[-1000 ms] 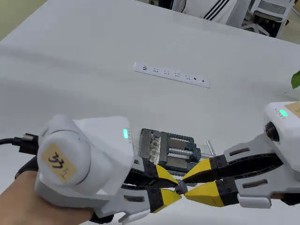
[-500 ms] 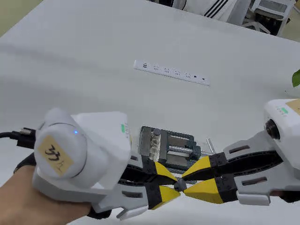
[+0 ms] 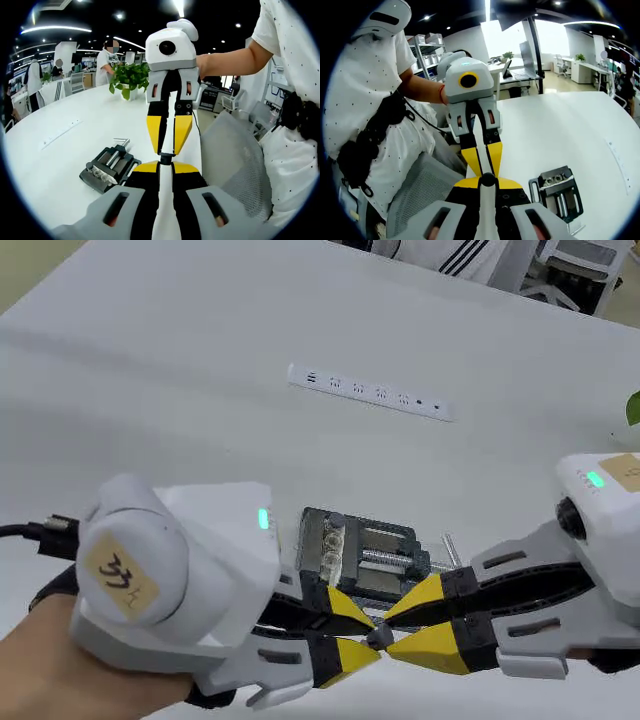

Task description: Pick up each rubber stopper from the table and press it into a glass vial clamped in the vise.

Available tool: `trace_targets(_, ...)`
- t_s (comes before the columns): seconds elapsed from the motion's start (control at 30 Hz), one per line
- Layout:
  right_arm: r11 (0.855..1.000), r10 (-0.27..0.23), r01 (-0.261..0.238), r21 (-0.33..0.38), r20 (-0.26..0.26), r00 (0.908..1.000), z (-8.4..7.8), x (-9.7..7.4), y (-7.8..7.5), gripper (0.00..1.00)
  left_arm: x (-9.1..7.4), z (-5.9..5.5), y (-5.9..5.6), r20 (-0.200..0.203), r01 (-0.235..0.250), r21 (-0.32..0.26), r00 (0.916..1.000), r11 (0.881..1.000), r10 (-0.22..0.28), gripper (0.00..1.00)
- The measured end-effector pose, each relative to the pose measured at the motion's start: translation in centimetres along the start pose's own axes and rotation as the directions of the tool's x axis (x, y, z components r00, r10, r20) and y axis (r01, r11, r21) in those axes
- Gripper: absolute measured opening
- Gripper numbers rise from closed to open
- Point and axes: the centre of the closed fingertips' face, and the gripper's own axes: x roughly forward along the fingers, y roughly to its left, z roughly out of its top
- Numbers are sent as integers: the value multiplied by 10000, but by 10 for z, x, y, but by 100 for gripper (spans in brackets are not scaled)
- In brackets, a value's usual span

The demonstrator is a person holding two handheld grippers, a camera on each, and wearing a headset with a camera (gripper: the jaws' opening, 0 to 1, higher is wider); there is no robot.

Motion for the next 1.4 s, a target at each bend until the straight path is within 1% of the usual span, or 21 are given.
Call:
trace_targets(0.13, 10000, 19, -19, 56, -59, 10000, 0, 1, -1, 5, -1, -1, 1, 28, -19, 11, 10000, 10000, 19, 5)
trace_targets(0.3, 10000, 12, -12, 46, -135, 9999, 3, 2, -4, 5, -3, -1, 4, 145, -77, -112, 9999, 9999, 79, 7)
trace_targets(0.47, 9999, -114, 115, 41, -249, 9996, 6, 0, -12, 5, -8, -7, 10, 154, -227, -230, 9996, 9995, 230, 8)
trace_targets(0.57, 9997, -257, 258, 42, -316, 9992, 8, -2, -19, 5, -12, -13, 15, 124, -408, -356, 9991, 9985, 413, 10)
trace_targets(0.83, 9976, -674, 681, 103, -561, 9961, 15, -1, -40, 5, -26, -21, 35, 294, -1029, -650, 9940, 9926, 1050, 19)
trace_targets(0.93, 9958, -890, 903, 156, -741, 9933, 16, 1, -51, 5, -31, -25, 45, 365, -1309, -750, 9903, 9886, 1339, 23)
trace_targets(1.0, 9944, -1016, 1037, 196, -856, 9911, 16, 2, -57, 5, -34, -27, 49, 448, -1424, -781, 9882, 9867, 1462, 25)
trace_targets(1.13, 9905, -1303, 1345, 296, -1147, 9848, 16, 4, -73, 5, -40, -32, 60, 557, -1727, -863, 9825, 9812, 1779, 30)
trace_targets(1.23, 9880, -1443, 1506, 347, -1417, 9793, 15, 7, -84, 5, -44, -35, 68, 659, -1944, -972, 9773, 9761, 2012, 37)
trace_targets(1.27, 9866, -1518, 1594, 360, -1581, 9757, 14, 8, -89, 5, -46, -37, 71, 708, -2000, -987, 9757, 9748, 2073, 38)
trace_targets(1.33, 9847, -1600, 1696, 395, -1792, 9707, 10, 10, -99, 5, -48, -37, 75, 851, -2111, -985, 9719, 9725, 2196, 40)
trace_targets(1.4, 9826, -1699, 1812, 405, -1980, 9654, 8, 11, -106, 5, -50, -37, 78, 953, -2237, -1016, 9677, 9693, 2333, 44)
